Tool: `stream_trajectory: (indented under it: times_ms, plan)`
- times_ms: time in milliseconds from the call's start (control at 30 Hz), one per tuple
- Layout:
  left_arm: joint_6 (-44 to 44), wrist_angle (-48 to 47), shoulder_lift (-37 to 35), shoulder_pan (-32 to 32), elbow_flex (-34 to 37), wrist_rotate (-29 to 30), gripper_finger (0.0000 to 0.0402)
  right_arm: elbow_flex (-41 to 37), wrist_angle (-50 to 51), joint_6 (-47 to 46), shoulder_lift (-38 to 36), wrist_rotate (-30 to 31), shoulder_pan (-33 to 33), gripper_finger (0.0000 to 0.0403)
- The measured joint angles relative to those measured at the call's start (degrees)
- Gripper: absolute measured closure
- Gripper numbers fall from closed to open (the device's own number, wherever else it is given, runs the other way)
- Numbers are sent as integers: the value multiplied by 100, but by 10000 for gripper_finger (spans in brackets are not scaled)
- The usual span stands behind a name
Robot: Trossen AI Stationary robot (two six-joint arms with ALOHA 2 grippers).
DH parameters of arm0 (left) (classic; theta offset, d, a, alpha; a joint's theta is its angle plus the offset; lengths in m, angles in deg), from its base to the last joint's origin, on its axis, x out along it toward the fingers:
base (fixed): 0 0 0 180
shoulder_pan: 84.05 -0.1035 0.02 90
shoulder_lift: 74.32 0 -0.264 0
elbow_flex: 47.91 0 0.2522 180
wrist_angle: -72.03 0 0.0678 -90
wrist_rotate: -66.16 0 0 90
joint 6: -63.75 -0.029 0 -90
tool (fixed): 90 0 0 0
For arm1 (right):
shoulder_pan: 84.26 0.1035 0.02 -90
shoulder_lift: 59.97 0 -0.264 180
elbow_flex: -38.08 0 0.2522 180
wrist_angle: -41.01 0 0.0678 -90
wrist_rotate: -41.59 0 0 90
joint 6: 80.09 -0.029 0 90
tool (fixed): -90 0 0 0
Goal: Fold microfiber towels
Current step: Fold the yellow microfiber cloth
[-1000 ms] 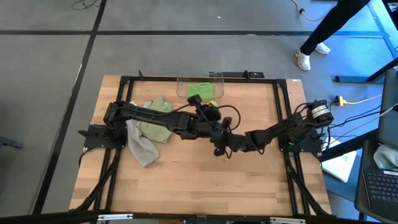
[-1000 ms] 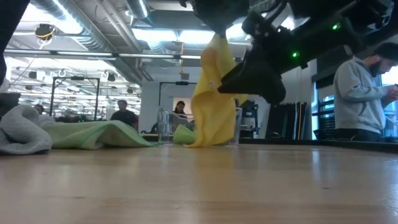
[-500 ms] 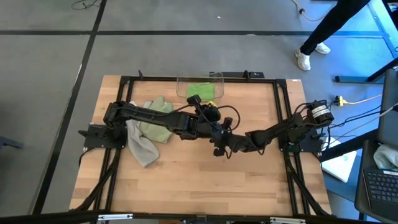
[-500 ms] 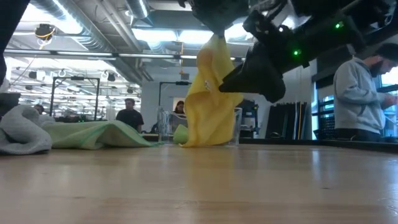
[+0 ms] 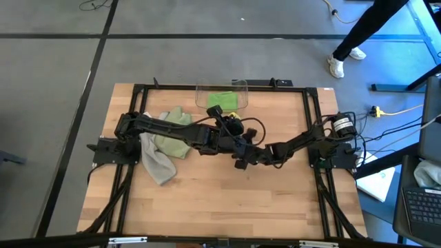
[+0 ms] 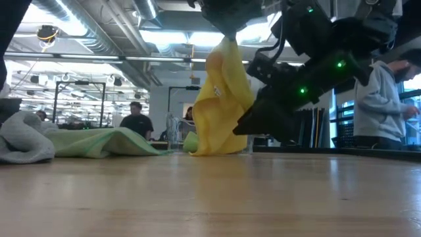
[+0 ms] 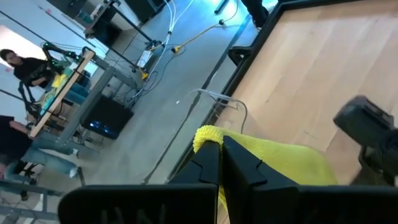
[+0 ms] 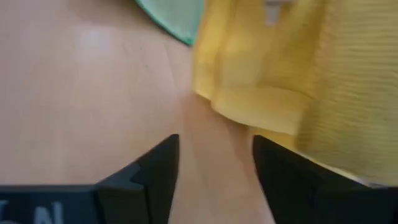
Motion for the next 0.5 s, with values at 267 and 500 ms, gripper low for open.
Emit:
stream_trajectory:
  times_ms: [267,500]
  plan:
    - [0,-13,0,0,0,2,401,0,-12,177,0,1435,20,199]
    - [-26,-15,0,0,0,2,401,0,-365,725,0,2260,258,199]
